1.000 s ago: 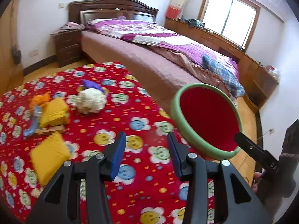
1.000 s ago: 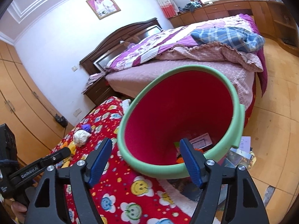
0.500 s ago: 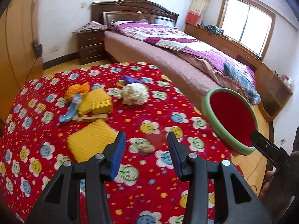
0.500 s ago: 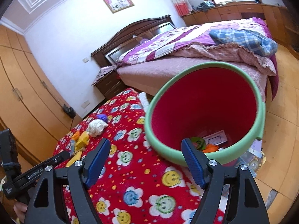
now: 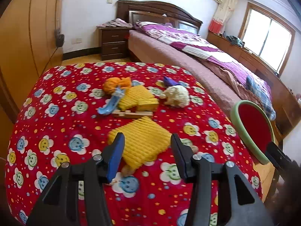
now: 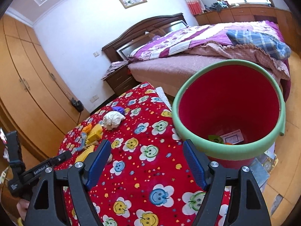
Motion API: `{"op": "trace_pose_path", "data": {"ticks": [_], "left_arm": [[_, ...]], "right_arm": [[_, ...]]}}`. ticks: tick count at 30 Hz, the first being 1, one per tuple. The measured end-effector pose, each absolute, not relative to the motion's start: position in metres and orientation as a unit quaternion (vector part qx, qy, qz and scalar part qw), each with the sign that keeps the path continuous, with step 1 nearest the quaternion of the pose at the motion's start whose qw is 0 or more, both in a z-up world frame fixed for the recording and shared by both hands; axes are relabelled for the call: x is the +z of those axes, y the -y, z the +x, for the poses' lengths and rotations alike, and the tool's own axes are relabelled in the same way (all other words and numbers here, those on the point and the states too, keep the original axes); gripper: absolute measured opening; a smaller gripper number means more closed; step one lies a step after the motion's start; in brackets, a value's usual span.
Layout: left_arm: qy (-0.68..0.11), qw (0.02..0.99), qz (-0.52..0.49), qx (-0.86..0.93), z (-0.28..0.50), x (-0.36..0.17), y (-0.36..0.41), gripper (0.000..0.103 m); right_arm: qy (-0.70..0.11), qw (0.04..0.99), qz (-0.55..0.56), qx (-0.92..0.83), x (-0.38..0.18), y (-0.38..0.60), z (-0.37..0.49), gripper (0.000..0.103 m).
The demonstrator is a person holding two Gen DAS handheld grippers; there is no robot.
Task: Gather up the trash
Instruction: 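Grasp the yellow foam mesh sleeve with the left tool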
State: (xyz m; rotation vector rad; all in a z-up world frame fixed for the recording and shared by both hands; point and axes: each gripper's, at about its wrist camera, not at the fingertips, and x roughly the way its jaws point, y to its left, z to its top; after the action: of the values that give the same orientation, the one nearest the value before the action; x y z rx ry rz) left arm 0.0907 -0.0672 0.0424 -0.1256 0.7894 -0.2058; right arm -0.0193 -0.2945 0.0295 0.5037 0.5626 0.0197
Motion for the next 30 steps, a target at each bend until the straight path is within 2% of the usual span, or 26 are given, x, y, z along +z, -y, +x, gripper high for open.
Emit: {"op": "trace_pose_path", "data": {"ticks": [14, 17, 25, 30], "left_arm": [[-0.448, 0.882, -0.132, -0.07, 0.13, 0.001, 0.045, 0.051], [-0.449, 0.879, -0.142, -0.072, 0.131, -0.003, 0.046, 0.054], [-0.449, 0.876, -0.148, -0.099, 0.136, -0.004, 0.062, 0.054], [-0.441, 0.878, -0.146, -0.113, 0.138, -0.004, 0.068, 0.047]], "right_arm": [[-0.304, 0.926, 0.222, 0.027, 0.017, 0.281, -0.008, 0.08], [-0.307, 0.924, 0.226, 0.027, 0.014, 0.284, -0.007, 0.08], [-0.319, 0.92, 0.225, 0.029, 0.009, 0.283, -0.003, 0.08], [-0.322, 0.92, 0.223, 0.03, 0.009, 0.283, -0.003, 0.08]]}}
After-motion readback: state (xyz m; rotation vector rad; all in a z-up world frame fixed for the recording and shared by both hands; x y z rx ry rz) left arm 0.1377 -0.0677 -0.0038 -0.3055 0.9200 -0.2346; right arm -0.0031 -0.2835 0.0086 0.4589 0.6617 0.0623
